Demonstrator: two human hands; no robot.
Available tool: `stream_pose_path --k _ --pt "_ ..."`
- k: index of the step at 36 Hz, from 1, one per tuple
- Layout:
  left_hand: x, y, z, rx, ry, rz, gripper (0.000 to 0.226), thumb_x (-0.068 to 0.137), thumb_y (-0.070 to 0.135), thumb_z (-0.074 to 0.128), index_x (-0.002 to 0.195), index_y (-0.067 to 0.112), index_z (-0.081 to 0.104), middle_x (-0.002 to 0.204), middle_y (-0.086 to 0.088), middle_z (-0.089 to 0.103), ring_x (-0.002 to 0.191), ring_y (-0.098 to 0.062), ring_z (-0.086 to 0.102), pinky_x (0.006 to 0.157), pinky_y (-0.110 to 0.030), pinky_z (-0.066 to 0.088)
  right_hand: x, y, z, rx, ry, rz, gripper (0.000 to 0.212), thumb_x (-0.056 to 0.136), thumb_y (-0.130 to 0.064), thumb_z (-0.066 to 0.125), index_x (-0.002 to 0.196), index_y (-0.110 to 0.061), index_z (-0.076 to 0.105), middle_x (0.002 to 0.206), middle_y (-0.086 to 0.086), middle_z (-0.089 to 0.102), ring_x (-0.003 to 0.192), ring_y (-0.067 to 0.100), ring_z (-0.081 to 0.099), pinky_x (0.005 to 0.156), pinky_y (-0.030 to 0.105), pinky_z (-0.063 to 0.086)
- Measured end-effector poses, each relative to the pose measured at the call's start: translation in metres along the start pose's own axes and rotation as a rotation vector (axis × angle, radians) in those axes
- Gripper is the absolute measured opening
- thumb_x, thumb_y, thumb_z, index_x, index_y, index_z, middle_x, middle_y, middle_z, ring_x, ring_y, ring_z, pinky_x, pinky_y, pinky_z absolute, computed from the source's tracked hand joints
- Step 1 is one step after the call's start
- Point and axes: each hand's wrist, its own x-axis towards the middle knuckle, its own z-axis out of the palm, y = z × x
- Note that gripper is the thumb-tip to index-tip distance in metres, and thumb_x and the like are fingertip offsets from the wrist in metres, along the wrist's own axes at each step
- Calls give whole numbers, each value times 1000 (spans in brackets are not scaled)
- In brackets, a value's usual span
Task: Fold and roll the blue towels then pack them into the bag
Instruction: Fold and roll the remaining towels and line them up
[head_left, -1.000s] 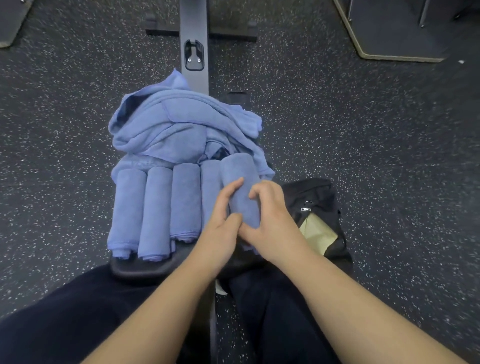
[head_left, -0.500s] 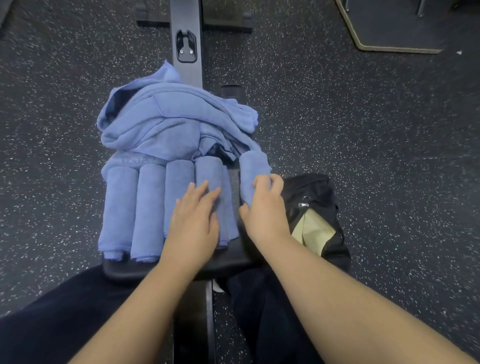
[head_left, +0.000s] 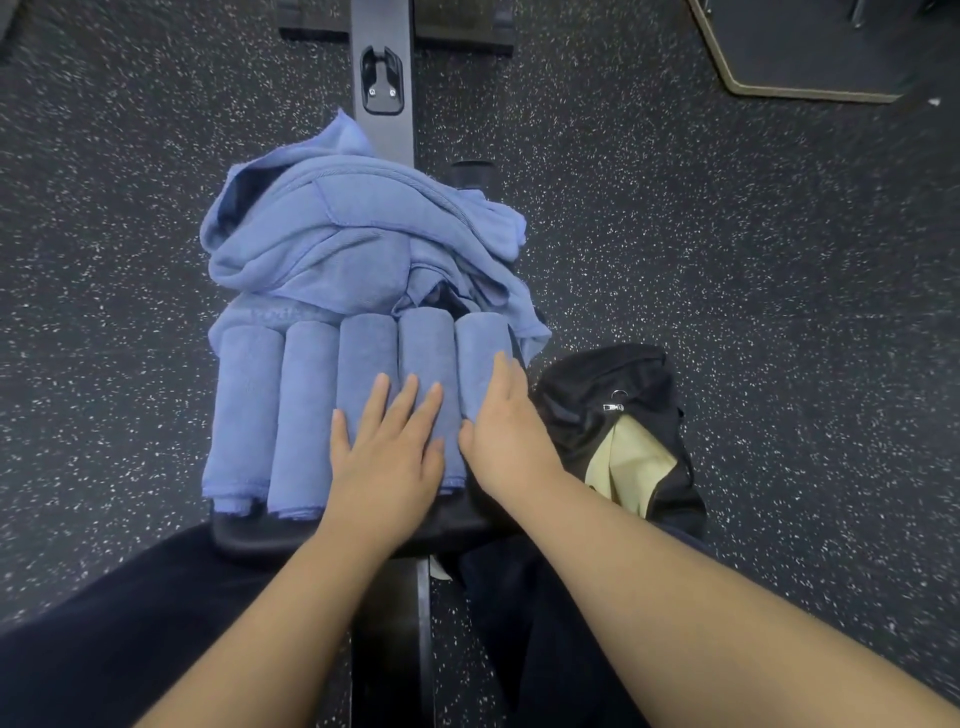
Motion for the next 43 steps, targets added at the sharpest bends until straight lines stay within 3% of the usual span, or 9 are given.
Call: stream_pose_path --k 3,6,10,15,28,33,37,39,43 --pt "1 0 0 -6 0 6 52 103 39 21 153 35 8 162 12 1 148 -13 -13 116 -51 -6 -2 0 1 -66 -59 45 80 99 -26 43 150 -7 -15 159 13 -13 147 27 -7 119 41 8" --pt "1 0 -1 24 -26 9 54 104 38 23 153 36 2 161 13 -5 147 -12 -17 116 -49 -8 -6 0 -1 -107 -83 56 74 102 -30 34 149 -10 -19 158 10 -23 145 25 -21 119 47 -1" --pt "1 -4 -4 30 -44 31 53 104 40 21 153 37 0 161 14 -6 146 -11 -18 116 -48 -7 -7 -1 -4 -30 -71 36 70 103 -40 26 150 -11 -16 157 6 -26 145 20 -20 118 44 -2" --pt "3 -7 -8 10 -78 68 53 103 41 21 152 39 2 161 14 -6 146 -10 -19 116 -49 -8 -8 -1 -5 67 -111 -23 87 96 -58 29 149 -7 -16 156 7 -27 145 15 -20 118 31 -3" --pt "-14 -32 -48 42 -128 82 51 101 39 37 149 43 20 161 14 7 148 -14 -14 118 -46 -3 -10 -7 -9 34 -90 4 79 98 -55 28 151 -14 -15 157 3 -27 145 17 -22 120 40 -3" --pt "-19 -54 -69 3 -38 64 42 100 42 39 141 44 39 157 16 22 149 -13 -8 117 -46 -5 -14 -17 -14 -43 -74 -130 71 100 -51 25 151 -21 -13 157 0 -26 143 16 -26 118 41 -9" --pt "-23 -81 -73 -11 169 41 49 88 47 33 125 33 63 143 5 50 146 -23 21 113 -60 8 -10 -30 -16 -56 -70 -267 65 101 -46 26 153 -24 -7 158 -6 -21 144 10 -22 117 40 -10" --pt "-23 -86 -74 -32 161 -82 39 94 35 46 131 33 57 151 3 40 148 -22 13 114 -58 6 -4 -38 -15 -54 -69 -315 64 101 -44 28 153 -25 -4 159 -8 -17 145 9 -19 119 41 -7" --pt "-14 -89 -68 -86 165 -181 56 95 32 50 148 34 31 162 4 10 149 -19 -4 116 -52 3 15 -57 -12 -49 -59 -348 61 102 -42 31 154 -25 2 161 -7 -11 147 12 -13 119 44 -3"
